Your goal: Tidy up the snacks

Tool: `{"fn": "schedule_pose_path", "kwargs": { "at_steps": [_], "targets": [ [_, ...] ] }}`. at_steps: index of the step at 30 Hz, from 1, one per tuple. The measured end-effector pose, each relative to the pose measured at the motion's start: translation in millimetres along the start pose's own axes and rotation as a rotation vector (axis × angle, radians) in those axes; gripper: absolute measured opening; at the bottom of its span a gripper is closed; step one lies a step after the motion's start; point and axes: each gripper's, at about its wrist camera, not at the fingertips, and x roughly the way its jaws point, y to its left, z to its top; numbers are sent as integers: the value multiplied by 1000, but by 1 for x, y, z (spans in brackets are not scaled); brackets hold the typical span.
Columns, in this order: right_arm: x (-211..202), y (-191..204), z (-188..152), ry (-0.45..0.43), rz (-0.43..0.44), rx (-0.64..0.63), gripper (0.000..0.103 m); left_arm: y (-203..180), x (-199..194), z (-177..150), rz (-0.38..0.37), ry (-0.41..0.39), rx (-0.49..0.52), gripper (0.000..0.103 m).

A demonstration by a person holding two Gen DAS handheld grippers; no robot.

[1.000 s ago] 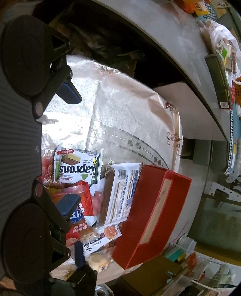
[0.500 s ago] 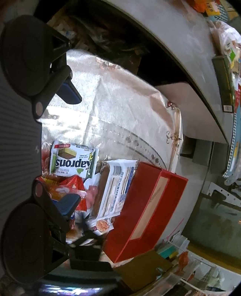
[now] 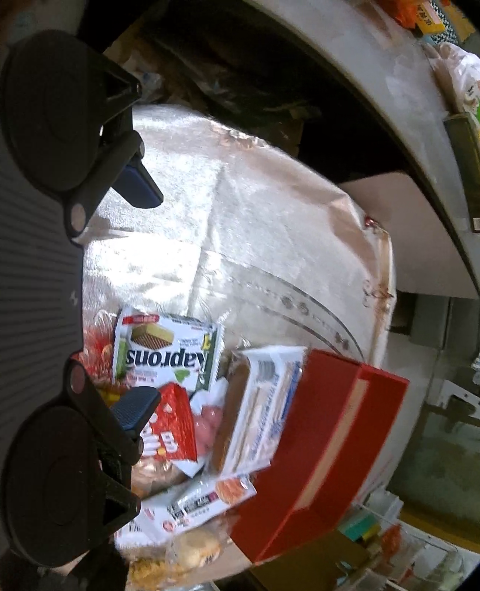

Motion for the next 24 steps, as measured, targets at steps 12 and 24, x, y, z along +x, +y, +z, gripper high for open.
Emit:
{"fn": "schedule_pose_path", "kwargs": {
  "at_steps": [12, 24],
  "targets": [
    [1, 1, -32, -17, -9, 81, 85, -51, 8, -13, -133, 54, 55, 98],
    [8, 16, -39, -56, 11, 50, 103, -80, 37, -26, -55, 95, 39, 98]
  ]
}}
